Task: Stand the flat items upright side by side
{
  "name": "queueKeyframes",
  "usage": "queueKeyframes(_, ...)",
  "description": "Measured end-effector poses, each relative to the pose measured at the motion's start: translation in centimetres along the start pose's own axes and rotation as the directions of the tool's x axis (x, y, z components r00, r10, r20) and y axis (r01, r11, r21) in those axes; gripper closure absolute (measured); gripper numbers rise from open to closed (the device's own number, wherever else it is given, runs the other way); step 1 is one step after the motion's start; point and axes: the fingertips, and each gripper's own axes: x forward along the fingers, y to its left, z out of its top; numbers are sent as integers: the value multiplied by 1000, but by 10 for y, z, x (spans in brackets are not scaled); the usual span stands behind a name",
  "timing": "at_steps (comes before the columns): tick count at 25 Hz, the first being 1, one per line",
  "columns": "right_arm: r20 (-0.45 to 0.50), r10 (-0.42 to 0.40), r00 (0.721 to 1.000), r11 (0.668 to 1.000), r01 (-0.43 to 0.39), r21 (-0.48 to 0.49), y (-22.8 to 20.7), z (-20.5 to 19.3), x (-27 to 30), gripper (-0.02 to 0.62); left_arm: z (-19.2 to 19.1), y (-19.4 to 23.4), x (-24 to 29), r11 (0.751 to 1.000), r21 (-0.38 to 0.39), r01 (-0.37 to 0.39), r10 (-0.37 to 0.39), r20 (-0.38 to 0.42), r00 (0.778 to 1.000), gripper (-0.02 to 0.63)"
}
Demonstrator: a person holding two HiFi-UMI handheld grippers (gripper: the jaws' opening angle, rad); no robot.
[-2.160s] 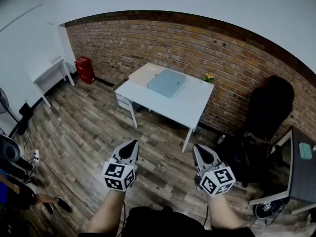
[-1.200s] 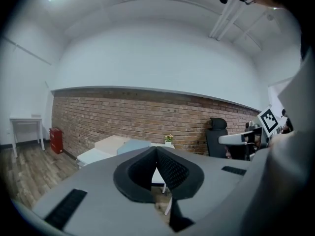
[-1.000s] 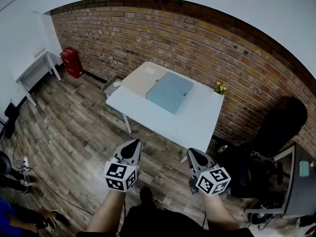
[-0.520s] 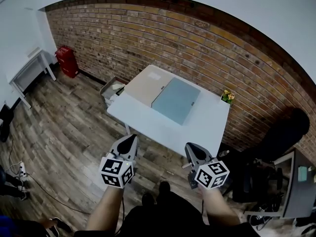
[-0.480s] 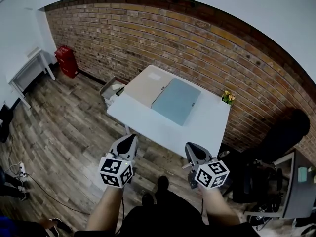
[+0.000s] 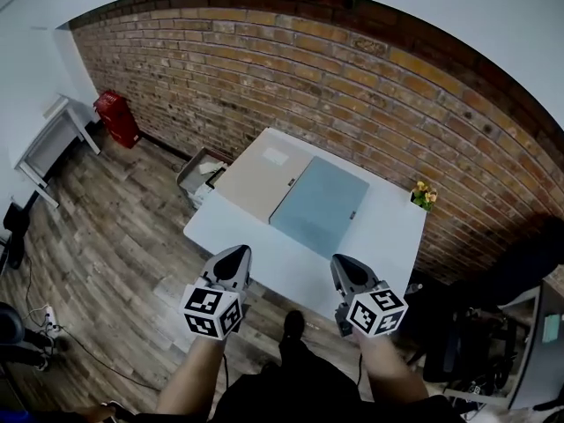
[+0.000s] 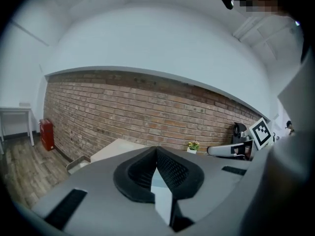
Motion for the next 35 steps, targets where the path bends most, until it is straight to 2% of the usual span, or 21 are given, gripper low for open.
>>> queueKeyframes(5, -15, 20, 1000, 998, -19, 56, -36, 5, 34, 575, 9, 6, 54, 999, 35, 7, -6, -41, 999, 591)
queueKeyframes(12, -52, -9, 999, 995, 14, 97, -87, 9, 61, 526, 14, 9, 116, 997, 65, 32, -27, -80, 996, 591)
queueKeyframes(18, -99, -61, 993, 991, 72, 112, -96, 4, 72, 478, 7, 23, 140, 996, 44, 75, -70, -105, 992, 589)
queueKeyframes(25, -133, -179, 975, 968, 199, 155, -81, -9, 84, 390, -8, 52, 148, 983, -1, 183, -182, -120, 976, 588)
queueKeyframes(29, -151, -253, 956, 938, 280, 204, -72, -20, 90, 274, -16, 61, 149, 966, 12, 258, -255, -133, 958, 584)
queueKeyframes(31, -165, -272, 948, 924, 305, 230, -70, -28, 91, 211, -22, 66, 152, 959, 9, 284, -280, -150, 948, 554)
queueKeyframes(35, -181, -297, 938, 904, 337, 264, -78, -34, 87, 145, -35, 64, 165, 941, 10, 339, -330, -198, 923, 424)
